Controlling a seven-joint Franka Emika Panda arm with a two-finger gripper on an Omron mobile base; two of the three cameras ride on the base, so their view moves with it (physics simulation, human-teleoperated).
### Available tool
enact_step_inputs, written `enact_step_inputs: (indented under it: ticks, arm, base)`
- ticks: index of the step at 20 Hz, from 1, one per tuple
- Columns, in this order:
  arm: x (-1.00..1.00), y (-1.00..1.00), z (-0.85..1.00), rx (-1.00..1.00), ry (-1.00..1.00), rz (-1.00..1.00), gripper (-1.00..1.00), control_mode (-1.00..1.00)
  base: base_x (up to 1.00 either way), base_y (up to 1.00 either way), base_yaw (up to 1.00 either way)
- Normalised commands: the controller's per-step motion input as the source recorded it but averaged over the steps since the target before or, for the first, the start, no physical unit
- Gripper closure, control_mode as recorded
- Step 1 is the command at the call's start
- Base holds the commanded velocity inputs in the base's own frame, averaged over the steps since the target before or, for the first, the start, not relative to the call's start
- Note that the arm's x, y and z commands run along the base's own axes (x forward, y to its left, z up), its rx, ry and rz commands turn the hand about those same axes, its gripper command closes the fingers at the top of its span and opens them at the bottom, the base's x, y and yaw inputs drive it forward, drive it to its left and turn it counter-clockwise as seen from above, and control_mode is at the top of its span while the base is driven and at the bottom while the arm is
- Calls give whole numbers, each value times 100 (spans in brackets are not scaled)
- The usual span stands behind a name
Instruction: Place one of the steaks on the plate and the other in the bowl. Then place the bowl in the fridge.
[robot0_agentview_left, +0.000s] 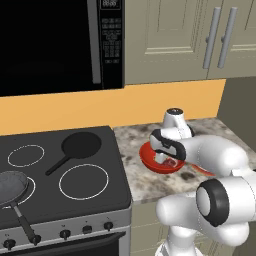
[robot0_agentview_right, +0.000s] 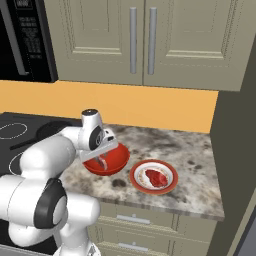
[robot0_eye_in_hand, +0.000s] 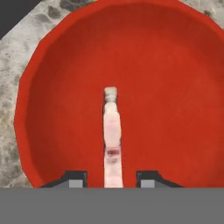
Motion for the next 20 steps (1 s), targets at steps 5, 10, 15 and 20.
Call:
enact_step_inputs:
  ticks: [5,10,15,20]
  arm:
    - [4,0,6,0,0,0,-100,-100]
    - [-38,0,31,-4,-2,-4,-100,-100]
    - [-98,0,26,0,0,-11,-100,-100]
    - [-77,1,19,0,1,-41,-100,-100]
  base:
    - [0,0,0]
    - [0,0,0]
    - [0,0,0]
    - [0,0,0]
